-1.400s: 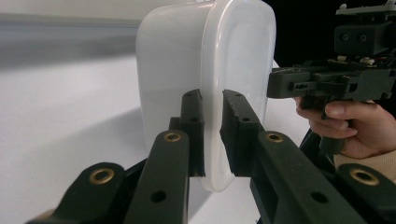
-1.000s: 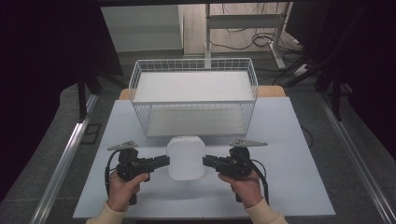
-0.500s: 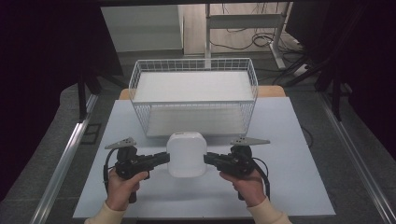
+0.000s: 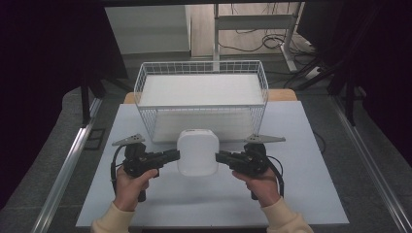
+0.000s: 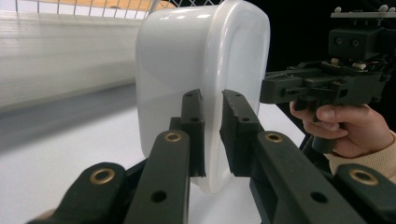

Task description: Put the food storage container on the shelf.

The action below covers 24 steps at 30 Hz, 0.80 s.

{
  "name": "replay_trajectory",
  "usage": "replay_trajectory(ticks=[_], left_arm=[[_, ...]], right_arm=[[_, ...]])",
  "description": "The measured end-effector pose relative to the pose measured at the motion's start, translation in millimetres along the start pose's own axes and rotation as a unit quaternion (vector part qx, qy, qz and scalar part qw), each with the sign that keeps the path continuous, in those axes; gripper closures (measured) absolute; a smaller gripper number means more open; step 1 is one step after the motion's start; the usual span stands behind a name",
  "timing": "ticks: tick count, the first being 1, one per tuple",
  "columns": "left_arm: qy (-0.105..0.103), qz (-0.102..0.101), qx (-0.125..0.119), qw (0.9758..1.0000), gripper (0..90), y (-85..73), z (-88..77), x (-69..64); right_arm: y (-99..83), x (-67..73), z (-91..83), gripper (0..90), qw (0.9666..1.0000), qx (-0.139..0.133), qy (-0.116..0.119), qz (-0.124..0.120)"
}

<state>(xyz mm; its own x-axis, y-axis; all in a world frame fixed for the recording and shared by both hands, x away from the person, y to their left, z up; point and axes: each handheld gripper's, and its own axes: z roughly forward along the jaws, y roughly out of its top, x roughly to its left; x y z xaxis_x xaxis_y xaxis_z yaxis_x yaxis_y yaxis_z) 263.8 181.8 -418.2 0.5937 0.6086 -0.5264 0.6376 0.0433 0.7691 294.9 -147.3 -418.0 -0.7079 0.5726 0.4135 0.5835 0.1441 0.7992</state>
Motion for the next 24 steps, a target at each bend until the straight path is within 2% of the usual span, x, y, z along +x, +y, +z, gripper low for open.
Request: replay_trajectory(ticks=[4, 10, 17, 24], left_arm=[[0.002, 0.002, -0.005, 1.0000, 79.5, 5.4, 0.1, 1.5], [-0.005, 0.007, -0.013, 0.9999, 79.3, 14.4, -3.6, 2.6], [0.004, 0.021, -0.020, 0.9996, 79.2, 28.5, -9.6, -4.4], [0.011, 0.042, -0.029, 0.9987, 79.2, 50.9, -17.0, -13.2]], right_arm=[[5.6, 0.9, -0.2, 78.6, 1.0000, -0.005, -0.003, 0.001], [16.8, 6.6, -2.8, 78.9, 0.9998, -0.012, -0.003, -0.012], [30.4, 10.9, -5.4, 78.9, 0.9995, -0.016, -0.005, -0.028], [50.3, 15.9, -9.5, 78.8, 0.9987, -0.026, -0.005, -0.044]])
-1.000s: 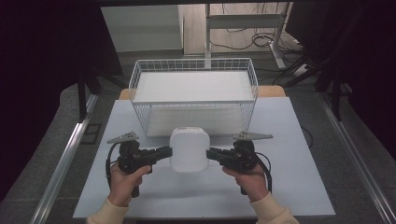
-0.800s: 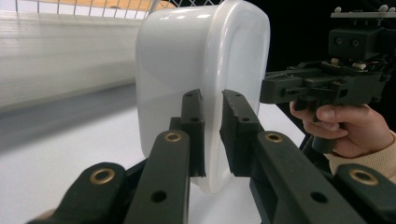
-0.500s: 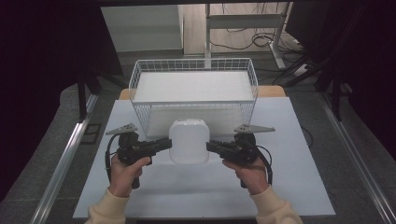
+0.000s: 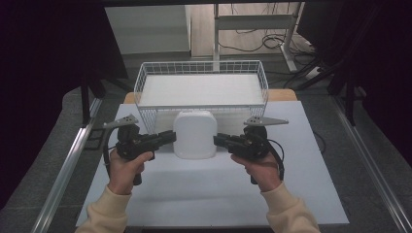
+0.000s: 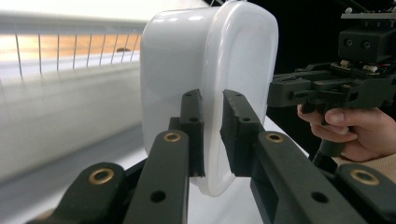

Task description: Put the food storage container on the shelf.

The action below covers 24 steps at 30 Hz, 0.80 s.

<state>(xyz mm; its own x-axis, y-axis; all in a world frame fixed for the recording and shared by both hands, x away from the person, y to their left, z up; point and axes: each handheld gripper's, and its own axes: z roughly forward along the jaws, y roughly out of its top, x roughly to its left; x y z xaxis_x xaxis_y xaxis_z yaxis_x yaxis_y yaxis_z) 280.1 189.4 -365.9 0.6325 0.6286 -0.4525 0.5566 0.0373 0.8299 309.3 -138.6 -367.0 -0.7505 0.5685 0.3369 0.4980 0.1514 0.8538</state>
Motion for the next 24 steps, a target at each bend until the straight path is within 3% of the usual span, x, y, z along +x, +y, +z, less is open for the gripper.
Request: replay_trajectory(ticks=[8, 12, 17, 24], left_arm=[[0.006, 0.016, -0.013, 0.9998, 79.3, 29.0, 0.1, -2.7], [-0.002, 0.012, -0.019, 0.9997, 79.2, 43.7, -0.1, 2.6], [0.003, 0.019, -0.019, 0.9996, 79.2, 55.4, 0.5, 3.5], [0.010, 0.024, -0.017, 0.9995, 79.3, 78.8, 6.3, 6.6]], right_arm=[[28.8, 0.2, -3.5, 78.8, 0.9998, -0.009, -0.009, -0.013], [43.8, -0.8, -3.3, 78.8, 0.9997, -0.019, -0.008, -0.012], [55.5, -2.6, -2.1, 78.9, 0.9997, -0.018, -0.007, -0.015], [77.4, -13.9, 2.1, 78.8, 0.9998, -0.012, -0.006, -0.015]])
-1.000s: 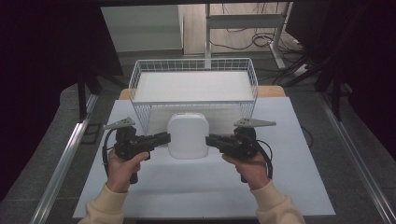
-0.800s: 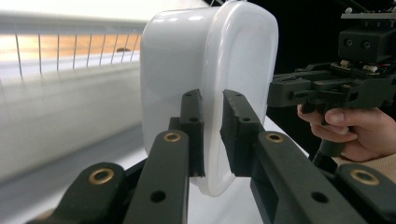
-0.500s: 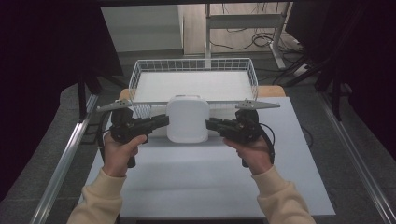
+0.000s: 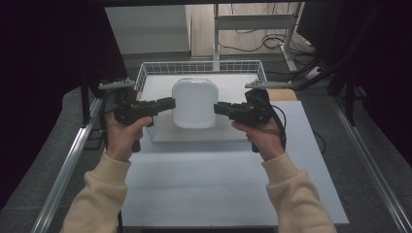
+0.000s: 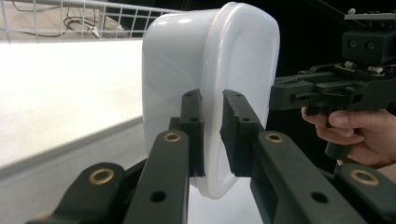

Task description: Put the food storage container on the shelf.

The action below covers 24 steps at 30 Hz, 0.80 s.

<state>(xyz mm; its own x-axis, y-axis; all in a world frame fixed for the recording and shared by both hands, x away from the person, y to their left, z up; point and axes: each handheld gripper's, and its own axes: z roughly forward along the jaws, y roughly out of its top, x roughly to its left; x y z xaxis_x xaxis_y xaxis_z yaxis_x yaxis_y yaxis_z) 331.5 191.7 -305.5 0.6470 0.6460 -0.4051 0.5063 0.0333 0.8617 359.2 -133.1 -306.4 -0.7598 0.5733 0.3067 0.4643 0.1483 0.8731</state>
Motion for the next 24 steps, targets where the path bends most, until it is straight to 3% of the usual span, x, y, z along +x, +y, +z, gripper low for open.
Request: replay_trajectory(ticks=[11, 24], left_arm=[[0.005, 0.002, 0.007, 1.0000, 79.2, 34.9, 16.9, 13.8], [0.002, -0.029, 0.023, 0.9993, 79.0, 39.6, 35.4, 36.7]], right_arm=[[32.4, -21.0, 6.5, 78.9, 1.0000, 0.002, -0.001, 0.006], [44.3, -43.0, 21.1, 78.9, 0.9994, 0.024, -0.002, 0.027]])
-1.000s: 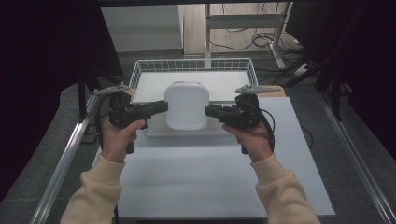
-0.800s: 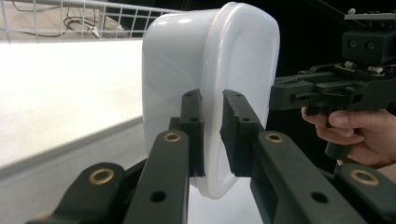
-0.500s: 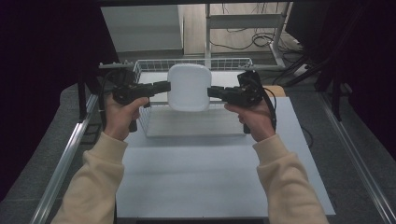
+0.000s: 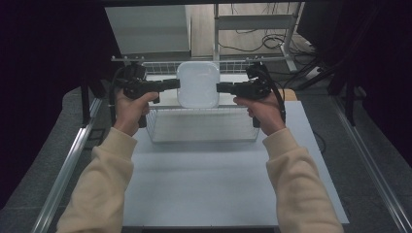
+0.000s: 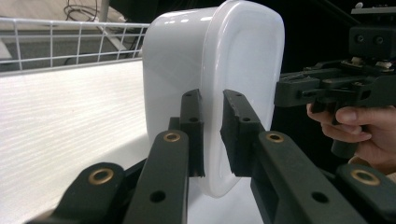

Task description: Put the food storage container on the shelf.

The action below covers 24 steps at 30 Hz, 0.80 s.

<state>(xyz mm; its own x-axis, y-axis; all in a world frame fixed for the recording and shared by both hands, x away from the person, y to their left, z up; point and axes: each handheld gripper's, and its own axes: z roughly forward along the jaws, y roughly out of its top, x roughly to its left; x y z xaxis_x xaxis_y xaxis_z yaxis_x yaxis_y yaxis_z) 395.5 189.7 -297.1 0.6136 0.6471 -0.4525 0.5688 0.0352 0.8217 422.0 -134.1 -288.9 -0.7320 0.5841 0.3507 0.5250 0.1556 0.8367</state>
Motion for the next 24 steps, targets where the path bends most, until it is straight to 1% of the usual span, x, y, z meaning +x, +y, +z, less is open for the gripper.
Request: replay_trajectory(ticks=[1, 3, 4, 6, 7, 8, 9, 10, 12, 13, 14, 15, 16, 17, 18, 19, 20, 21, 22, 23, 24], left_arm=[[0.000, -0.005, 0.002, 1.0000, 78.9, 0.3, 2.3, 3.0], [-0.003, -0.019, 0.006, 0.9998, 78.8, 1.4, 7.4, 9.3], [-0.003, -0.019, 0.006, 0.9998, 78.8, 1.4, 7.4, 9.3], [-0.006, -0.028, 0.011, 0.9995, 78.8, 3.1, 12.8, 15.6], [-0.006, -0.028, 0.011, 0.9995, 78.7, 3.1, 12.8, 15.6], [-0.007, -0.034, 0.014, 0.9993, 78.6, 3.7, 16.7, 19.8], [-0.007, -0.034, 0.014, 0.9993, 78.5, 3.7, 16.7, 19.8], [-0.012, -0.040, 0.012, 0.9991, 78.5, 4.0, 18.7, 23.1], [-0.024, -0.059, 0.008, 0.9979, 78.6, 6.1, 22.3, 28.8], [-0.031, -0.066, 0.008, 0.9973, 78.9, 7.7, 23.9, 31.4], [-0.033, -0.069, 0.008, 0.9970, 79.0, 9.3, 25.2, 32.7], [-0.033, -0.069, 0.008, 0.9970, 79.0, 9.3, 25.2, 32.7], [-0.032, -0.072, 0.009, 0.9968, 78.8, 12.8, 28.0, 34.2], [-0.029, -0.078, 0.010, 0.9965, 78.7, 15.5, 30.0, 34.6], [-0.029, -0.078, 0.010, 0.9965, 78.3, 15.5, 30.0, 34.6], [-0.026, -0.081, 0.013, 0.9963, 78.3, 17.5, 31.5, 35.5], [-0.022, -0.096, 0.016, 0.9950, 77.4, 20.6, 34.8, 38.0], [-0.022, -0.096, 0.016, 0.9950, 76.9, 20.6, 34.8, 38.0], [-0.019, -0.113, 0.021, 0.9932, 76.4, 23.8, 38.3, 42.2], [-0.019, -0.113, 0.021, 0.9932, 76.1, 23.8, 38.3, 42.2], [-0.019, -0.122, 0.024, 0.9920, 76.1, 26.1, 40.8, 45.8]], right_arm=[[1.4, -4.1, 3.4, 78.9, 1.0000, 0.005, 0.000, 0.008], [2.8, -6.9, 5.7, 78.9, 0.9999, 0.008, -0.001, 0.012], [2.8, -6.9, 5.7, 78.9, 0.9999, 0.008, -0.001, 0.012], [5.9, -12.4, 9.7, 78.9, 0.9998, 0.011, -0.005, 0.016], [6.6, -13.2, 10.3, 78.8, 0.9997, 0.013, -0.005, 0.021], [7.5, -15.1, 11.5, 78.8, 0.9996, 0.014, -0.007, 0.023], [8.0, -16.1, 12.3, 78.6, 0.9996, 0.014, -0.009, 0.024], [8.8, -17.7, 13.4, 78.5, 0.9994, 0.012, -0.009, 0.030], [10.3, -20.8, 14.3, 78.2, 0.9992, 0.010, -0.006, 0.037], [11.1, -22.8, 15.1, 77.6, 0.9991, 0.010, -0.007, 0.041], [12.3, -25.4, 16.3, 77.1, 0.9988, 0.011, -0.009, 0.047], [12.3, -25.4, 16.3, 77.1, 0.9988, 0.011, -0.009, 0.047], [14.4, -30.7, 18.9, 75.8, 0.9982, 0.012, -0.006, 0.059], [15.3, -32.7, 20.1, 75.3, 0.9979, 0.013, -0.008, 0.063], [15.3, -32.7, 20.1, 75.3, 0.9979, 0.013, -0.008, 0.063], [17.0, -36.2, 21.8, 74.9, 0.9973, 0.015, -0.006, 0.072], [19.9, -41.7, 24.6, 73.7, 0.9959, 0.020, -0.001, 0.088], [19.9, -41.7, 24.6, 73.7, 0.9959, 0.020, -0.001, 0.088], [21.6, -46.4, 28.2, 72.3, 0.9947, 0.018, 0.002, 0.101], [21.6, -46.4, 28.2, 72.3, 0.9947, 0.018, 0.002, 0.101], [22.1, -47.9, 29.7, 71.7, 0.9942, 0.017, 0.002, 0.106]])
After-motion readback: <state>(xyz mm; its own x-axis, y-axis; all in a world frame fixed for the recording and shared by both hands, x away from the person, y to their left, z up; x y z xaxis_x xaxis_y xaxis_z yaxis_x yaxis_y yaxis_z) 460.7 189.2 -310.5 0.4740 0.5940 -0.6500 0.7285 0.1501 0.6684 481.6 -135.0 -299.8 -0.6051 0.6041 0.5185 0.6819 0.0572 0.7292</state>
